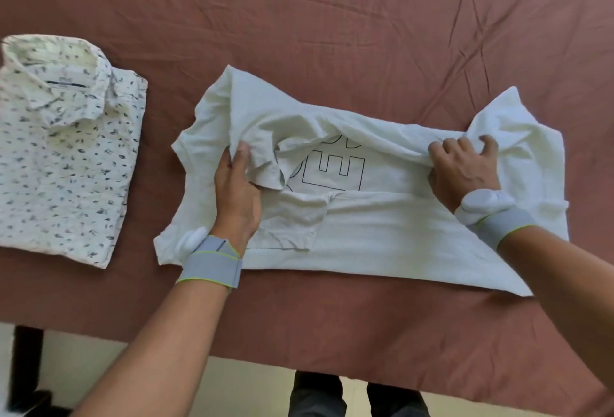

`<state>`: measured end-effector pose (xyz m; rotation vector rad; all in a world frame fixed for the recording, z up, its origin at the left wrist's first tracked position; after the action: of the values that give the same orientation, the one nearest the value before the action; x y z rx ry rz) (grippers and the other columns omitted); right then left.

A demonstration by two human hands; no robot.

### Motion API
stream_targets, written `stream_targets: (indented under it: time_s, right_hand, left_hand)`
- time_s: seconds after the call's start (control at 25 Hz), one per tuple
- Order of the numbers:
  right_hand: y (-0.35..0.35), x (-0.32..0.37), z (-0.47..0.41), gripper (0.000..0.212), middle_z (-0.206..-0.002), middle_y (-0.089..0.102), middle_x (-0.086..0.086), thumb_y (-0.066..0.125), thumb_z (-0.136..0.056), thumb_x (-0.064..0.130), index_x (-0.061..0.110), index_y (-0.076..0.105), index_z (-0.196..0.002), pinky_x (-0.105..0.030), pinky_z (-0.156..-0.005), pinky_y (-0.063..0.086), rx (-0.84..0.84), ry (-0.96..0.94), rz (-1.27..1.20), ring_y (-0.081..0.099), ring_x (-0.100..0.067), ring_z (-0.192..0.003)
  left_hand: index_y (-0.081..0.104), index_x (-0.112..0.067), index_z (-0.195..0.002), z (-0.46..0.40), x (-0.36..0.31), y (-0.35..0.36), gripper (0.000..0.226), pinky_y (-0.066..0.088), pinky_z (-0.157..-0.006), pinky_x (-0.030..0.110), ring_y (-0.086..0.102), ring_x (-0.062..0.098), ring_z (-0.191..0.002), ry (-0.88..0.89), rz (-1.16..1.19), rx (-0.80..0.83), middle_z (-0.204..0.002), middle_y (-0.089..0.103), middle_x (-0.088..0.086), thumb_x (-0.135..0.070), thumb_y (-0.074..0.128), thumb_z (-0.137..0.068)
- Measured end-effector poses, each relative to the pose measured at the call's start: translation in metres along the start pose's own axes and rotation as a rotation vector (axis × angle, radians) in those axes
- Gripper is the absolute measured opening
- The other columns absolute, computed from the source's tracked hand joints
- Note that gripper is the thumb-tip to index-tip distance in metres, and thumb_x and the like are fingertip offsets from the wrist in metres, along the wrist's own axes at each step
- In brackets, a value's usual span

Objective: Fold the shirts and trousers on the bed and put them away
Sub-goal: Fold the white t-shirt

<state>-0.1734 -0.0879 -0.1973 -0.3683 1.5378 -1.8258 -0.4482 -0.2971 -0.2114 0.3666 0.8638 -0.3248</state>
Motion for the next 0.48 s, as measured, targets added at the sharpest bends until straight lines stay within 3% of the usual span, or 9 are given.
stream_targets:
  time_s: [0.08, 0.16, 0.28, 0.4, 0.48]
  right_hand:
    - [0.0, -0.005, -0.001, 0.021, -0.079, 0.06, -0.017, 0.063, -0.07, 0.003, 0.003, 0.054, -0.089, -0.051, -0.087, 0.033, 0.0, -0.007, 0.03, 0.057, -0.035, -0.076]
    - [-0.003, -0.01, -0.003, 0.017, -0.073, 0.058, -0.018, 0.061, -0.071, 0.0, 0.004, 0.051, -0.084, -0.049, -0.083, 0.035, -0.003, 0.008, 0.018, 0.055, -0.034, -0.069]
    - [0.007, -0.025, 0.003, 0.013, -0.081, 0.062, -0.023, 0.054, -0.082, 0.003, 0.004, 0.049, -0.094, -0.043, -0.074, 0.036, 0.1, 0.115, -0.042, 0.06, -0.036, -0.071]
    - [0.014, -0.029, 0.021, 0.007, -0.084, 0.063, -0.023, 0.045, -0.09, 0.008, 0.006, 0.044, -0.097, -0.035, -0.059, 0.033, 0.202, 0.19, -0.113, 0.063, -0.038, -0.07]
    - [0.014, -0.017, 0.027, 0.005, -0.08, 0.064, -0.017, 0.044, -0.091, 0.011, 0.008, 0.041, -0.089, -0.033, -0.058, 0.034, 0.269, 0.17, -0.09, 0.059, -0.032, -0.063]
  left_hand:
    - [0.063, -0.021, -0.117, 0.005, -0.002, 0.01, 0.034, 0.053, -0.096, 0.039, 0.065, 0.018, -0.112, 0.073, -0.253, 0.06, -0.118, 0.07, 0.001, -0.027, 0.073, -0.085]
    - [0.067, -0.021, -0.108, 0.005, -0.007, 0.014, 0.029, 0.054, -0.089, 0.035, 0.069, 0.013, -0.101, 0.082, -0.39, 0.033, -0.105, 0.073, -0.004, -0.026, 0.075, -0.08]
    - [0.067, -0.013, -0.1, 0.01, -0.021, 0.005, 0.011, 0.056, -0.073, 0.025, 0.07, 0.008, -0.086, 0.037, -0.195, -0.023, -0.094, 0.072, -0.001, -0.006, 0.066, -0.091]
    - [0.066, -0.009, -0.108, 0.032, -0.01, -0.026, 0.017, 0.054, -0.07, 0.019, 0.069, 0.01, -0.092, -0.034, -0.144, -0.068, -0.099, 0.072, 0.001, -0.003, 0.063, -0.092]
    - [0.067, -0.013, -0.108, 0.056, 0.022, -0.052, 0.02, 0.055, -0.07, 0.021, 0.068, 0.016, -0.097, -0.11, -0.205, -0.094, -0.101, 0.072, 0.0, -0.005, 0.065, -0.091]
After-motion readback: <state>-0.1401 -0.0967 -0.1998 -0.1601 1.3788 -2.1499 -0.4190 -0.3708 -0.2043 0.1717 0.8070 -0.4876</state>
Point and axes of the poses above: each hand's wrist, its own z-axis away from the middle knuckle, its own y-axis out of the palm, x = y × z, the point moved 9 cm from there along -z, towards the middle knuckle
